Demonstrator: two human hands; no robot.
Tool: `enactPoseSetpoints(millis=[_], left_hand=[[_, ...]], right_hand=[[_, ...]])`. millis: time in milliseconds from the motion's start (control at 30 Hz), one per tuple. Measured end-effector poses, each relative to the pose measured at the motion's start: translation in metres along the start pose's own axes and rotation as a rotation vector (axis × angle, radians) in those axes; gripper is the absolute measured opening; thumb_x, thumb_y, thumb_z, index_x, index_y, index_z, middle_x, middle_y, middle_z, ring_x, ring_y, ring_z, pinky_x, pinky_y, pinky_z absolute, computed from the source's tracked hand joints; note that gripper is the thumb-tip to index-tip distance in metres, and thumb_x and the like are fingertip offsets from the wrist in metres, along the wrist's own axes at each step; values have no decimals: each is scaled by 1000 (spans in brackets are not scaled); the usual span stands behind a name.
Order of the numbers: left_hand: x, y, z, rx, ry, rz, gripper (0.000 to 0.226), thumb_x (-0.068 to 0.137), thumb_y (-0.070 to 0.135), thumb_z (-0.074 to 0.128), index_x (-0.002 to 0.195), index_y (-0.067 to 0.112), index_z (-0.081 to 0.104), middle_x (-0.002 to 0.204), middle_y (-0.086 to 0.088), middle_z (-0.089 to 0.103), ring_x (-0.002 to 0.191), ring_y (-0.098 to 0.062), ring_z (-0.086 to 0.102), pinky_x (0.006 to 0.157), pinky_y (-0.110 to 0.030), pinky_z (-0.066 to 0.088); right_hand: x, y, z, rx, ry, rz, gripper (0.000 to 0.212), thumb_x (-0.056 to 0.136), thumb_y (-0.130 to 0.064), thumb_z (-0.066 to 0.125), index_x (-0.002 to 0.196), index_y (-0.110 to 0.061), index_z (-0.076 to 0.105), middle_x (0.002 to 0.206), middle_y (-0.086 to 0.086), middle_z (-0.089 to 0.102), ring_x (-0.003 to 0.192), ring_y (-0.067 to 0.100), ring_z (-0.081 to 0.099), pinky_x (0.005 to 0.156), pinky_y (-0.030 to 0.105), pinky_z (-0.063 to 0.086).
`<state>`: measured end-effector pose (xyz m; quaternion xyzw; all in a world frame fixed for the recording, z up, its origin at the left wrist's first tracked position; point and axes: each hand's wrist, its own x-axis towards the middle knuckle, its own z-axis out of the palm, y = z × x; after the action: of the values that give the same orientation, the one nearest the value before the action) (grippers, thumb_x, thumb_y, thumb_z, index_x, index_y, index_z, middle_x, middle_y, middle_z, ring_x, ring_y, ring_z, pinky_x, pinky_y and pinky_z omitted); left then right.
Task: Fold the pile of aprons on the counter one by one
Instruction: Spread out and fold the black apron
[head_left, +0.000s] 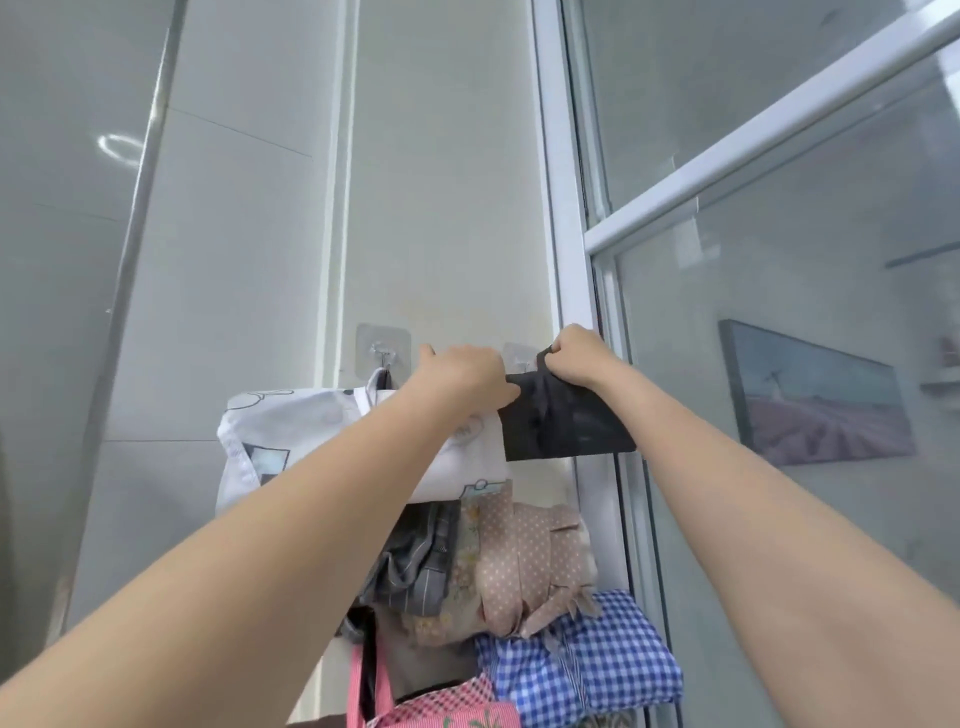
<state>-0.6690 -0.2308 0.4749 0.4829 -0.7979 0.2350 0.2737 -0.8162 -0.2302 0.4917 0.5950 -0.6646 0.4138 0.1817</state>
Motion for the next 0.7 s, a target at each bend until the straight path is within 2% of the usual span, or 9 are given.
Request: enactPoseSetpoints(millis=[100,200,267,333,367,433,500,600,700], left_hand=[[0,0,9,46,57,-15,30,96,27,36,72,13,46,75,0,50,89,-26,49,88,-37,22],[2,1,17,-32,102,171,32,98,29,34,112,13,58,113,-5,55,111,-28,49,94,-36,33],[3,2,22,-81,33,282,35,97,29,35,119,15,58,122,-6,54,113,-26,50,94,-37,41],[4,5,23,-52,-24,292,35,97,28,36,121,16,58,123,-6,55,112,-25,51,92,-36,42],[5,6,23,-30,-44,285,35,97,27,37,122,16,58,124,-7,55,112,-26,51,93,-36,42],[5,7,22,20,-78,283,35,95,25,38,122,15,58,124,-8,55,110,-27,52,93,-36,43],[5,8,22,79,-111,285,36,95,24,37,123,16,57,124,-7,55,110,-27,52,92,-36,44],[1,11,24,169,-149,280,36,94,25,39,124,16,57,121,-6,55,106,-27,53,83,-33,44],[-4,13,27,214,-148,294,28,93,25,40,112,17,59,109,-5,58,93,-24,52,72,-32,38]], right_hand=[[5,3,22,-15,43,61,27,88,-11,46,63,-11,36,67,4,41,58,20,42,48,26,28],[11,1,23,12,62,46,25,87,-15,47,64,-13,36,70,4,43,57,20,41,48,27,29],[13,0,23,73,19,38,19,87,-14,45,68,-11,41,80,9,50,67,25,47,53,28,34],[13,-2,24,148,-19,42,12,90,-14,43,84,-7,50,93,12,53,81,28,51,65,30,41],[12,-3,25,175,-32,42,15,91,-17,41,93,-6,51,94,11,53,85,28,51,70,31,41],[10,-6,26,194,-46,16,23,93,-26,41,90,-6,51,89,8,52,85,28,50,69,30,38],[6,-8,29,125,-66,-18,29,95,-31,44,79,-7,50,94,12,52,86,29,49,66,30,38],[-1,-10,31,61,-91,-30,27,98,-24,35,100,-4,54,105,19,52,94,33,51,80,33,43],[-2,-5,29,159,-43,19,25,95,-18,33,76,-8,45,92,14,48,69,26,48,61,29,38]])
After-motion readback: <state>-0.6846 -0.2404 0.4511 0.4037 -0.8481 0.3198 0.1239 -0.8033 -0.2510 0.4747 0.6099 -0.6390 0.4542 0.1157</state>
